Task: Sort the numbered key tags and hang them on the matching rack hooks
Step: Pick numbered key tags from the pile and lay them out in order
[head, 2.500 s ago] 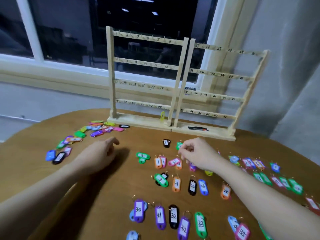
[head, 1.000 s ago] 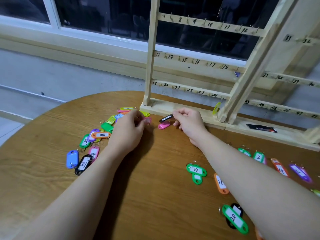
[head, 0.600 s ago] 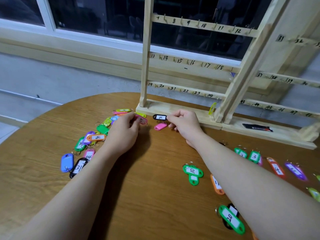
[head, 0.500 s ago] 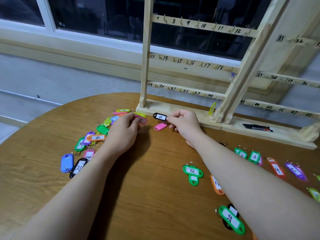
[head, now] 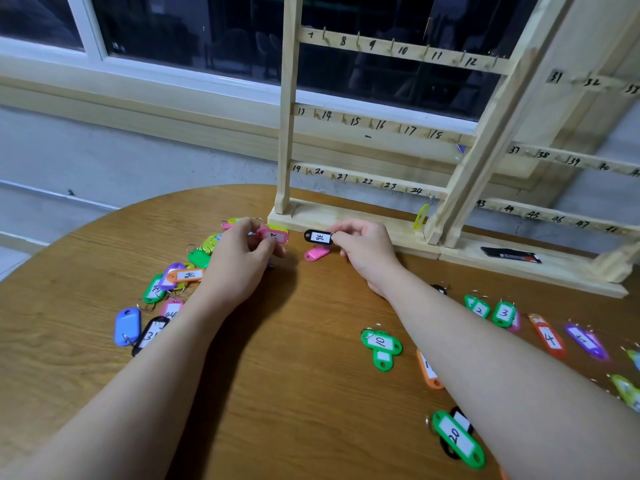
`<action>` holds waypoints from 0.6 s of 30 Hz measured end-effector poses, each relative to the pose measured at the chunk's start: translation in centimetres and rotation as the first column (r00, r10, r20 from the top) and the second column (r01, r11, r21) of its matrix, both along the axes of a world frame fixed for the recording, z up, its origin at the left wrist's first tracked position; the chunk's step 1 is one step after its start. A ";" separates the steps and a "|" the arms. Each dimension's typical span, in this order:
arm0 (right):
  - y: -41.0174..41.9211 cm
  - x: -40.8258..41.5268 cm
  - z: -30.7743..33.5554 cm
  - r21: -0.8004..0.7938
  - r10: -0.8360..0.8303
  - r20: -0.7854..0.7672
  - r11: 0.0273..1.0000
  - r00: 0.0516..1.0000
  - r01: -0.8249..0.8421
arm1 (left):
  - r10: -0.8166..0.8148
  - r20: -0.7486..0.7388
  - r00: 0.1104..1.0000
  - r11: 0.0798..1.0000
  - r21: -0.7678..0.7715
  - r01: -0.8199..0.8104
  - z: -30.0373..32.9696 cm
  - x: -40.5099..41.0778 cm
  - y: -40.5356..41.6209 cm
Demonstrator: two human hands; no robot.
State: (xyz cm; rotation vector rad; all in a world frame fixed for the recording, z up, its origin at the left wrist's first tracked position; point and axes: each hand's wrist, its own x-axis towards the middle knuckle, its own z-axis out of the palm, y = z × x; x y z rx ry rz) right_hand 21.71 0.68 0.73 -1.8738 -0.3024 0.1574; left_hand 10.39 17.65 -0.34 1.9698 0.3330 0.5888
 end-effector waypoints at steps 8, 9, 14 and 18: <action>-1.2 0.0 1.2 -0.052 0.051 -0.066 0.997 0.997 -0.054 | 0.015 0.017 1.000 0.986 0.164 -0.017 0.1 -0.3 0.0; -1.8 -0.1 1.4 -0.048 0.059 -0.076 0.997 0.995 -0.063 | 0.016 0.032 0.999 0.982 0.187 -0.022 0.1 -0.4 -0.2; -6.2 -2.1 2.1 -0.129 0.092 0.005 0.987 0.996 -0.091 | -0.087 0.030 0.996 0.927 0.368 0.070 0.7 -1.1 -1.9; -10.7 -5.6 4.8 -0.304 0.147 0.125 0.947 0.981 -0.104 | -0.141 0.008 0.990 0.839 0.532 0.115 1.7 -2.8 -4.0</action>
